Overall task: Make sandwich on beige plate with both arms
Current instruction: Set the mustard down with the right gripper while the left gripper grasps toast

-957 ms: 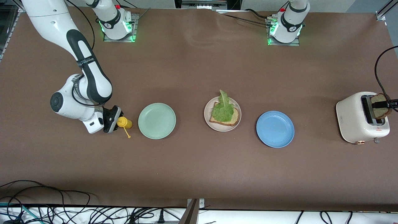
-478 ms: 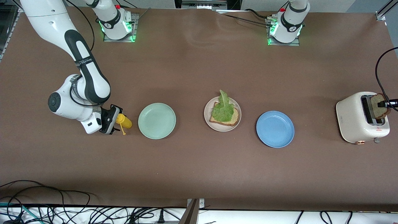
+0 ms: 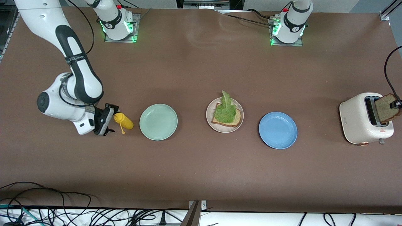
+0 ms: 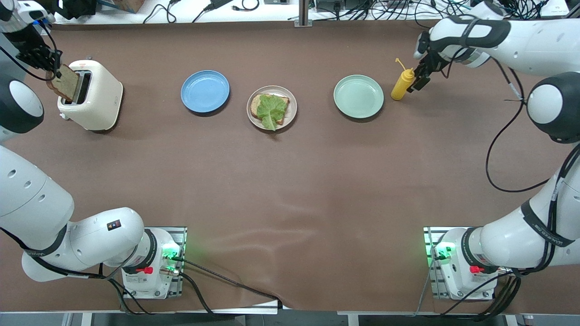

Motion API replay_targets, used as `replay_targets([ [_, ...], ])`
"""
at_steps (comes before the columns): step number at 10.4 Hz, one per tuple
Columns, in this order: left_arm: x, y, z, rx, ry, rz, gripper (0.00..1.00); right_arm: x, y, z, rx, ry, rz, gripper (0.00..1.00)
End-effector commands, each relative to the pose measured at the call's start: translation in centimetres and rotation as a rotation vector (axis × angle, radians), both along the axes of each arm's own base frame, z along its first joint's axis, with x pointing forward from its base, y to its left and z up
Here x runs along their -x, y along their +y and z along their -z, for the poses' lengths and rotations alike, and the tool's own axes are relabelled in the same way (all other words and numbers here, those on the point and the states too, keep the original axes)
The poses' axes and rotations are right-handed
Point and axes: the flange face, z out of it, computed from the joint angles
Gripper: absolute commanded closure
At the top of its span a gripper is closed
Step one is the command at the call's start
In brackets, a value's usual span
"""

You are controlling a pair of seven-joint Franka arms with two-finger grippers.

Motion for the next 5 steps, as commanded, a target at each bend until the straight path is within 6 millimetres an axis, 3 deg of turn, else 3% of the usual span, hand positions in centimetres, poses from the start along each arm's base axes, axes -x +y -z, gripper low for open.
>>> replay_targets([
  [1,0.6,-1.8,-4.9,-0.017,0.009,0.044,1.0,0.8,-1.6,-2.4,-0.029,0.065,0.074,0.0],
  [3,-0.3,-5.8,-8.2,0.007,0.02,0.099,1.0,1.8,-2.4,-3.9,-0.043,0.165,0.147,0.0],
  [5,-1.8,-11.1,-9.2,0.048,0.03,0.187,1.0,2.3,-3.3,-5.2,-0.045,0.208,0.195,0.0],
])
